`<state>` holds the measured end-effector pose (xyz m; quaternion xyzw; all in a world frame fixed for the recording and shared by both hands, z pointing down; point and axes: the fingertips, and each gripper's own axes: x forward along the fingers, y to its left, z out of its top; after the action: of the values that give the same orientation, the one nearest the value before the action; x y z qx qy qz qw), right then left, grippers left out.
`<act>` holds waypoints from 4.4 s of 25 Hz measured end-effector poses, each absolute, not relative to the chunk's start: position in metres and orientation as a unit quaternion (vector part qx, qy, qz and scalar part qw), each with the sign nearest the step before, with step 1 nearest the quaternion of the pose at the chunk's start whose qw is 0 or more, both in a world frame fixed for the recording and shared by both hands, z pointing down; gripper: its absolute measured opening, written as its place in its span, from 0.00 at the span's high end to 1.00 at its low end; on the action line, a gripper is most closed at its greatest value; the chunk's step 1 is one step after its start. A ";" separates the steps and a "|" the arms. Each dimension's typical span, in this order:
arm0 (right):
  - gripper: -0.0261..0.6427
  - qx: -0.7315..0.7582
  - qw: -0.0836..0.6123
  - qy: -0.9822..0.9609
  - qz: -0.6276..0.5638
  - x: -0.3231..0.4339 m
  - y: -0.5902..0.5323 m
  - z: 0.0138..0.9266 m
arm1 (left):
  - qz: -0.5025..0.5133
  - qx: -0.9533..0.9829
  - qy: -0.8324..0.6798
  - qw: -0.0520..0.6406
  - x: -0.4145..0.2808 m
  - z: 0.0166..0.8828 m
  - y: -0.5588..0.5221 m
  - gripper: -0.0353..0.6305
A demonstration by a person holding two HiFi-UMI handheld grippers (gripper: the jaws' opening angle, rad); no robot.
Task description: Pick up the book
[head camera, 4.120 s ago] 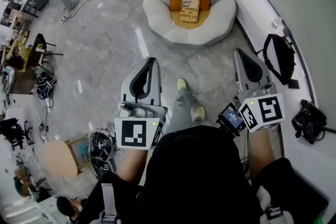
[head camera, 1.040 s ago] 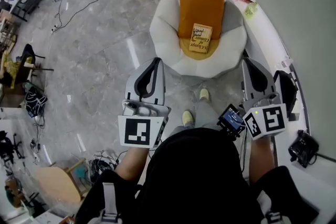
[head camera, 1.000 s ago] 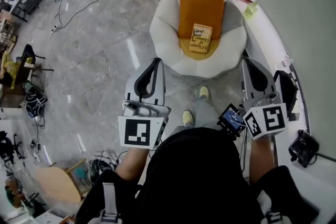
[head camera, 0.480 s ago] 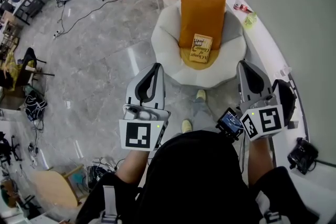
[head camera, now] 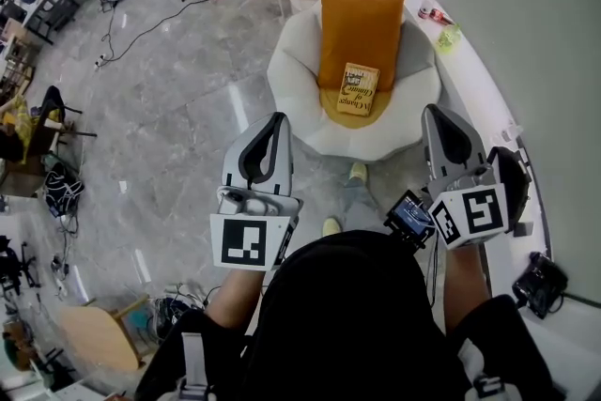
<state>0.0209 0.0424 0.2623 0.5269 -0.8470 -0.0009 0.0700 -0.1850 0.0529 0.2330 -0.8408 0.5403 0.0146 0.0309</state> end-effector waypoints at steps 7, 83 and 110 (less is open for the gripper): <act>0.95 0.531 0.072 -0.844 0.002 0.047 -0.003 0.267 | 0.003 -0.843 0.537 0.032 -0.163 0.231 0.010 0.93; 0.95 0.512 0.112 -0.850 0.054 0.152 -0.286 0.325 | -0.057 -0.845 0.532 0.012 -0.061 0.271 -0.269 0.93; 0.95 0.353 0.306 -0.882 0.049 0.075 -0.370 0.482 | -0.126 -0.826 0.543 -0.084 -0.121 0.388 -0.332 0.93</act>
<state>0.0752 -0.3701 0.4819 0.3534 -0.8825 0.0491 0.3065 -0.1206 -0.3319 0.3875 -0.8259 0.5431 -0.1262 -0.0837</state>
